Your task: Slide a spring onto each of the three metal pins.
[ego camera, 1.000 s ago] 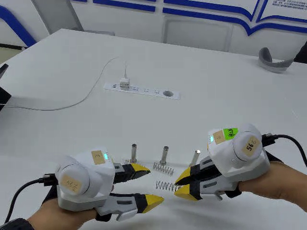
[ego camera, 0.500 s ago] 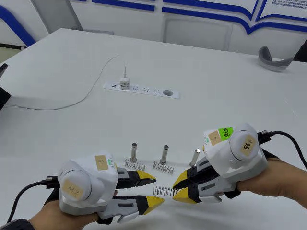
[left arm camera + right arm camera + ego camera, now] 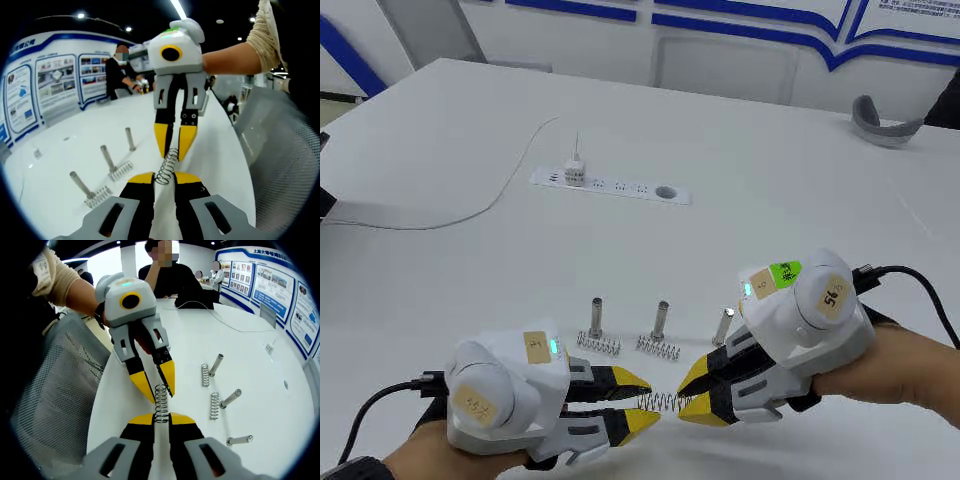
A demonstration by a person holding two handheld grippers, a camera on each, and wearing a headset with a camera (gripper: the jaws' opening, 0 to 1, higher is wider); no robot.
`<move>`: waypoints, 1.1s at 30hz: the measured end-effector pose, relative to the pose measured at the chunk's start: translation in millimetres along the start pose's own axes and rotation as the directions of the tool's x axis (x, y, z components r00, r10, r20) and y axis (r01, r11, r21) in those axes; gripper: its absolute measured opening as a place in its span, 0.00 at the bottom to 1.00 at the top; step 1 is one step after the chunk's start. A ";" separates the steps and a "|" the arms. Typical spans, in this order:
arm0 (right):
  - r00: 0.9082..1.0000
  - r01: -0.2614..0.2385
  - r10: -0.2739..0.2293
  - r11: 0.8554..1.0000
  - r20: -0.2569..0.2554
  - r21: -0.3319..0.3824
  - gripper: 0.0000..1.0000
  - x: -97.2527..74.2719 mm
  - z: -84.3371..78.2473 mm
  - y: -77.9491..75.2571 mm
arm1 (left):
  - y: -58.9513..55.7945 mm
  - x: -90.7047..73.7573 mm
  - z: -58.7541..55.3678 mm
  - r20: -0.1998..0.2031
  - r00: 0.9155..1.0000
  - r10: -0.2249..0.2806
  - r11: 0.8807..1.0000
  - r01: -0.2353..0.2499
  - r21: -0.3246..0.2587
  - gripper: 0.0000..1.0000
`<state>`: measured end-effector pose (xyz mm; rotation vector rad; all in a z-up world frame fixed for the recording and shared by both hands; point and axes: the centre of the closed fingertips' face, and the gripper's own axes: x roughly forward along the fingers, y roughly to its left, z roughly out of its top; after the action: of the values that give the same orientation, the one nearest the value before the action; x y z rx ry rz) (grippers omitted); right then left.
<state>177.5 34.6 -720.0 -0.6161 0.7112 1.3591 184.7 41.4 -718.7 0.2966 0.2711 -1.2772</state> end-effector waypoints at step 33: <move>0.993 -0.003 0.003 1.000 0.117 -0.004 0.12 -10.0 49.3 3.7 | -3.5 1.8 1.6 0.003 1.000 -0.006 1.000 0.006 -0.013 0.11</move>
<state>177.9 65.8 -680.4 -0.5337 0.6150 1.3877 181.8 38.3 -718.0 0.2832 0.2778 -1.2817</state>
